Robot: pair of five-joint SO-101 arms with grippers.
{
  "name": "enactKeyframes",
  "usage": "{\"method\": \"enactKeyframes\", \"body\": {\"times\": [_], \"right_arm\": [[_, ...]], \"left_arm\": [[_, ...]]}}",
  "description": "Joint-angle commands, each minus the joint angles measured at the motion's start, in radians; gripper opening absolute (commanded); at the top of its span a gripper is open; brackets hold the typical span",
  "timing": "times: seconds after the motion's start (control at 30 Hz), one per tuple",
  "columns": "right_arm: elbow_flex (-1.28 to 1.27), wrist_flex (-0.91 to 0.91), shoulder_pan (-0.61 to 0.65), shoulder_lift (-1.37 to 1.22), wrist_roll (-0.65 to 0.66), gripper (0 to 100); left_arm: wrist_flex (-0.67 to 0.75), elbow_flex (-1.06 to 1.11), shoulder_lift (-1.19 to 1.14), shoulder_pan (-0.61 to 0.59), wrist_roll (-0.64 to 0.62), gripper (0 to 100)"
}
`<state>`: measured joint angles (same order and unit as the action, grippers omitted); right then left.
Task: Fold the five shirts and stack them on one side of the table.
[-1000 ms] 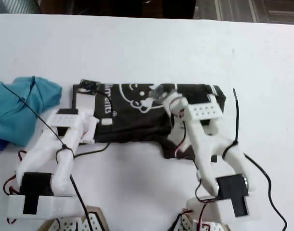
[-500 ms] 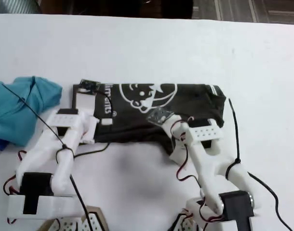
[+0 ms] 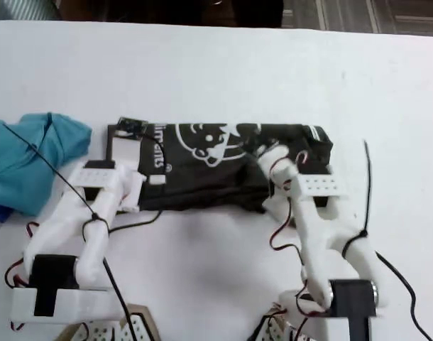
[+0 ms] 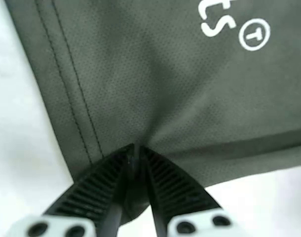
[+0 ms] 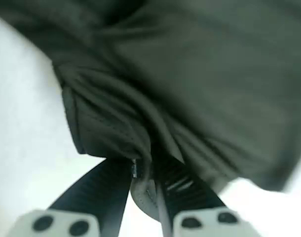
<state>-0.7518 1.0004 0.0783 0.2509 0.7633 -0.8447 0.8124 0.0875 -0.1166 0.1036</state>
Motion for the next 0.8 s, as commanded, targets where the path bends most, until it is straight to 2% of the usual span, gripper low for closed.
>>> {"method": "enactKeyframes", "body": {"times": [0.0, 0.13, 0.47, 0.63, 0.77], "right_arm": [[0.104, 0.015, -0.028, 0.085, 0.008, 2.0], [0.172, -0.008, -0.019, 0.051, 0.0, 2.0], [0.207, -0.38, -0.013, -0.226, 0.0, 2.1], [0.313, -0.38, -0.012, -0.328, -0.003, 3.2], [0.419, -0.317, -0.016, -0.367, -0.097, 14.8]], "left_arm": [[0.017, -0.001, 0.011, -0.018, -0.003, 3], [0.017, -0.001, 0.011, -0.018, -0.003, 3], [0.017, -0.001, 0.011, -0.018, -0.003, 3], [0.017, -0.001, 0.011, -0.018, -0.003, 3], [0.017, -0.001, 0.011, -0.018, -0.003, 3]]}}
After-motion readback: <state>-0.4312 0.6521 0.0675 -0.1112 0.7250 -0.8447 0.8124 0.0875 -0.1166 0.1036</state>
